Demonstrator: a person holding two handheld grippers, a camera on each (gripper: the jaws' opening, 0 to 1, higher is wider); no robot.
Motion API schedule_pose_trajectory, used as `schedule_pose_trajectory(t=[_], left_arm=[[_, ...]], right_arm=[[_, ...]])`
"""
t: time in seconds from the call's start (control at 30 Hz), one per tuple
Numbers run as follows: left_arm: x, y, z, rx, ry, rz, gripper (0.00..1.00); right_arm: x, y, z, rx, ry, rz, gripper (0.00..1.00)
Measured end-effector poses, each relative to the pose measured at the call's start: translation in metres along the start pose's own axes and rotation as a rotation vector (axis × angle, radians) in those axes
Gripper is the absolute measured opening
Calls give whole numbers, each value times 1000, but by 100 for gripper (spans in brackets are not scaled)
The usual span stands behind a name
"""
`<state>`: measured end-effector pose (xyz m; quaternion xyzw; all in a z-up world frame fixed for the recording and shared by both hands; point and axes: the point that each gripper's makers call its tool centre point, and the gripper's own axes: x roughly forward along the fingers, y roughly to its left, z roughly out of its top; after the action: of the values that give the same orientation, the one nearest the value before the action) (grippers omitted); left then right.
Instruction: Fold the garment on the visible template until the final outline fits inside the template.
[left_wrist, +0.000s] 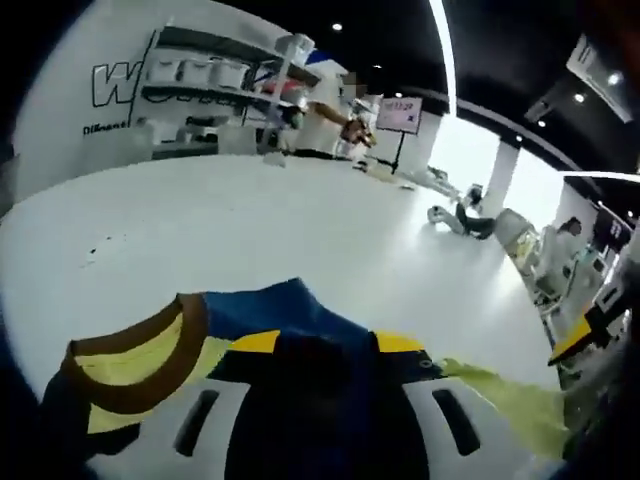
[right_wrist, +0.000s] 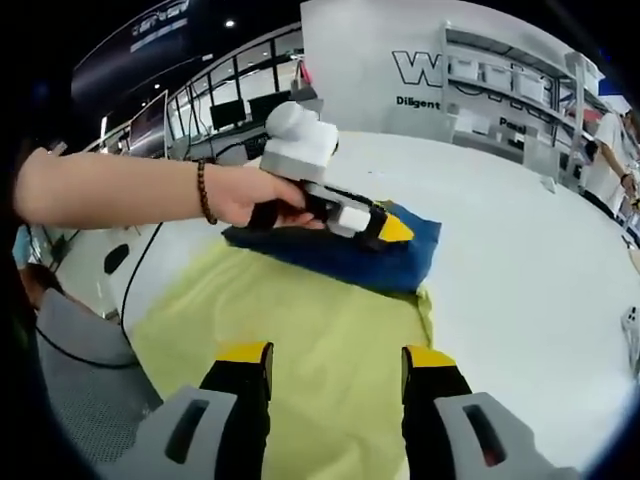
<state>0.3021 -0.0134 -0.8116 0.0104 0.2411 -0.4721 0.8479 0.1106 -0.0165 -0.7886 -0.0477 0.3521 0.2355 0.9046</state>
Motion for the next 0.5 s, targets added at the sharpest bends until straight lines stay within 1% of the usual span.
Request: schedule_pose_trajectory(t=[0.13, 0.2, 0.23, 0.27, 0.3, 0.33, 0.4, 0.47, 0.5], left_arm=[[-15, 7, 6, 4, -6, 5, 39], [-27, 15, 3, 25, 21, 20, 43], [-29, 18, -1, 13, 40, 31, 44], [-34, 24, -8, -15, 66, 46, 43], [-36, 28, -11, -32, 78, 57, 42], [-39, 31, -12, -30, 66, 58, 41], [-43, 37, -16, -28, 65, 71, 40], [-47, 37, -19, -1, 76, 62, 37], [-48, 36, -21, 45, 89, 40, 35]], right_arm=[[0, -1, 0, 5, -2, -2, 49], [-1, -1, 0, 7, -4, -2, 49], [-1, -1, 0, 7, -5, -3, 49], [-1, -1, 0, 9, -6, -3, 49], [-1, -1, 0, 10, -5, -4, 49], [-1, -1, 0, 10, -6, -4, 49], [-2, -1, -1, 11, -6, -5, 49], [-2, -1, -1, 13, -6, -5, 49], [-2, -1, -1, 12, -5, -5, 49]])
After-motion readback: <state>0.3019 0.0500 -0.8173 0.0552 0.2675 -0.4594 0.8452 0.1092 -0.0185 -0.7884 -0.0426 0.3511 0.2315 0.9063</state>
